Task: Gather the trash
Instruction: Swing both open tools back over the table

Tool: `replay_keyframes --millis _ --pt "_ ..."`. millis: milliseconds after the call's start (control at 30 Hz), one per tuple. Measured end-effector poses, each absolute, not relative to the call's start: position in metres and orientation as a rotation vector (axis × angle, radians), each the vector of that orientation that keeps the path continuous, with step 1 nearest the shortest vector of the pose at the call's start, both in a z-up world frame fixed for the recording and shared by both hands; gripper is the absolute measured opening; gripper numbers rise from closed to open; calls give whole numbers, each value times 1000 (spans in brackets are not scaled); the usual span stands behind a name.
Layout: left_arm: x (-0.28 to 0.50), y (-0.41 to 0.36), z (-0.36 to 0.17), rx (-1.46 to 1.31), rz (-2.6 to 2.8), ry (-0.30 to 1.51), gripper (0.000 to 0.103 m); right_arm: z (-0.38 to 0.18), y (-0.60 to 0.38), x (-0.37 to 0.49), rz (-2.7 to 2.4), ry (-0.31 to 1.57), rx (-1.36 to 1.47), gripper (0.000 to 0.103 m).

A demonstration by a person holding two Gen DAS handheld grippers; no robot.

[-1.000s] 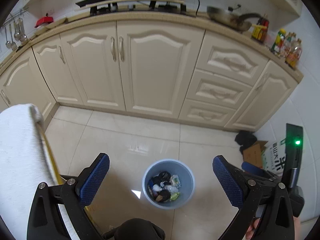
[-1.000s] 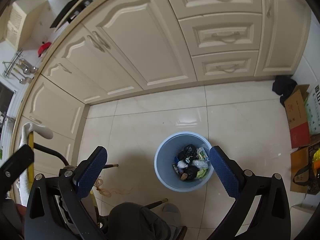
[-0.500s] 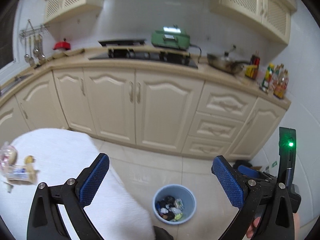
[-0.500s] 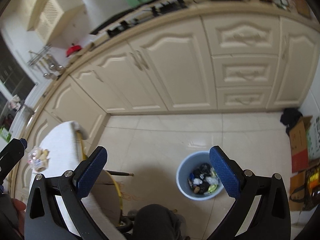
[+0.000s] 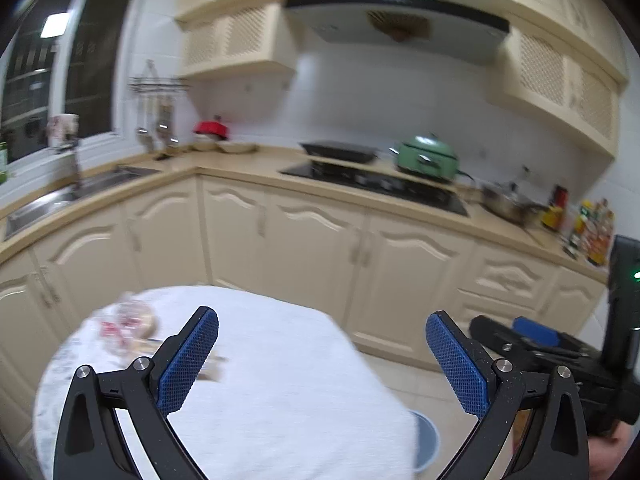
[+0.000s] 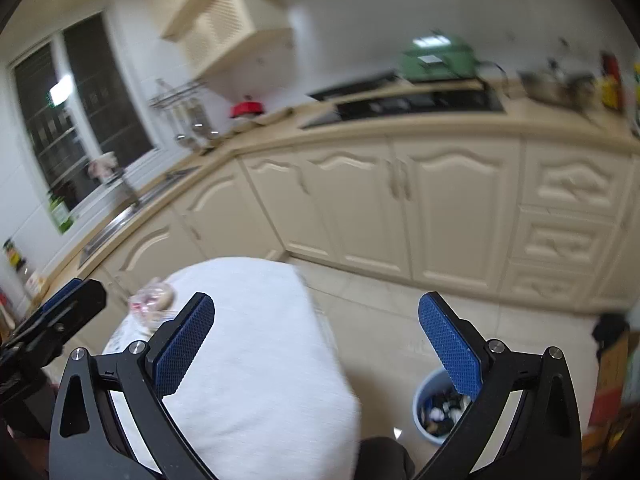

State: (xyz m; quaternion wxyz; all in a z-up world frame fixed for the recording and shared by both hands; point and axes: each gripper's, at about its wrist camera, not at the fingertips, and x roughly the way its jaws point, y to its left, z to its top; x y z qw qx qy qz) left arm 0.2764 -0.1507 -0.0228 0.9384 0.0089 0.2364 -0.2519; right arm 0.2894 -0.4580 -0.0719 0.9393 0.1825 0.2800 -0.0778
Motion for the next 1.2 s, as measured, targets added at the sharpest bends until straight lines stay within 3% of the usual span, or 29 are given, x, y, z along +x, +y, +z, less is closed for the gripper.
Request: replay_keyframes --millis 367,667,1200 --pt "217 -27 -15 -28 -246 413 102 -46 -326 318 36 520 173 103" --pt "202 0 -24 -61 -145 437 102 -61 -265 350 153 568 71 103" --pt "347 -21 -93 -62 -135 710 102 -148 -238 456 238 802 -37 103"
